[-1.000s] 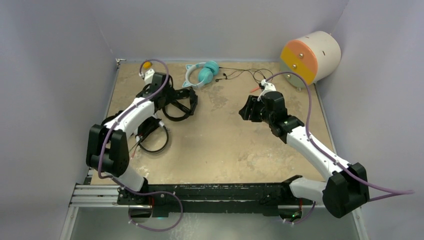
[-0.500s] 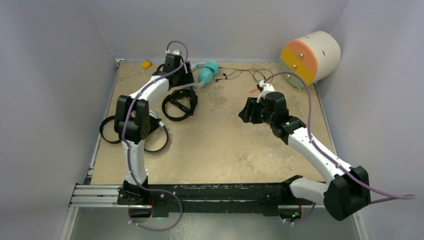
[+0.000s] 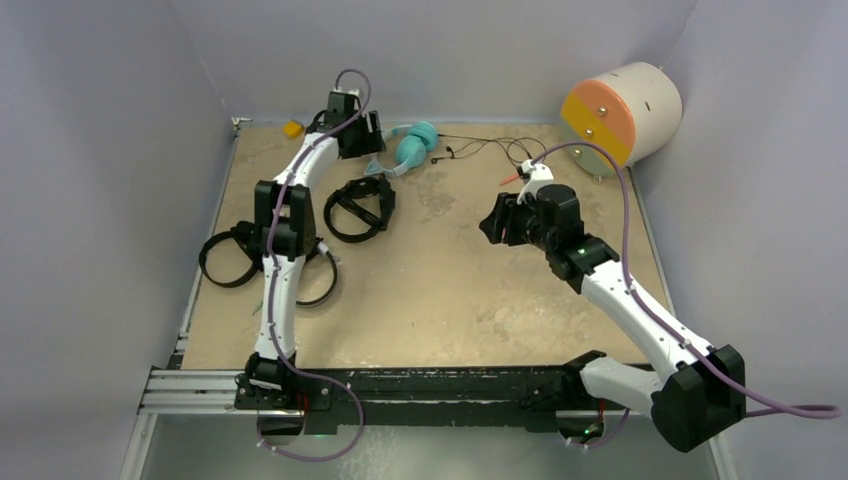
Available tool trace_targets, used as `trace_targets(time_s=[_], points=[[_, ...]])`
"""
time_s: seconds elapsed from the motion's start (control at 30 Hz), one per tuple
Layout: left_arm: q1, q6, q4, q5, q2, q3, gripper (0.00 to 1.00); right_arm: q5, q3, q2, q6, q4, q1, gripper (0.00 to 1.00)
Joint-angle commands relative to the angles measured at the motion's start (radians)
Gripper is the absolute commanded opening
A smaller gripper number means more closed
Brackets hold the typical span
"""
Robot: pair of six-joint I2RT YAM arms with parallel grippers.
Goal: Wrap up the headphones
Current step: Pick up the headphones from the corner of the board.
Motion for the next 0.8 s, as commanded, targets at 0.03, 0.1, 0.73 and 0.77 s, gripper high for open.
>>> trace_targets(time_s=[0.03,0.1,0.73,0.77], points=[[0.0,0.017,-0.159,0.059,0.131,0.213,0.65,0.004,-0.01,-0.001,-0.022,0.032,-0.001,0.55],[0.0,-0.01,-0.189,0.08,0.172,0.252,0.63,0.007,-0.011,0.0,-0.024,0.036,-0.002,0.55],[-0.035,0.077,0.099,-0.128,-0.139,0.117,0.0,-0.013,-0.003,-0.032,-0.01,0.023,-0.001,0.55],[-0.051,0.099,0.133,-0.17,-0.177,0.099,0.0,-0.011,-0.003,-0.042,-0.008,0.019,-0.001,0.55]])
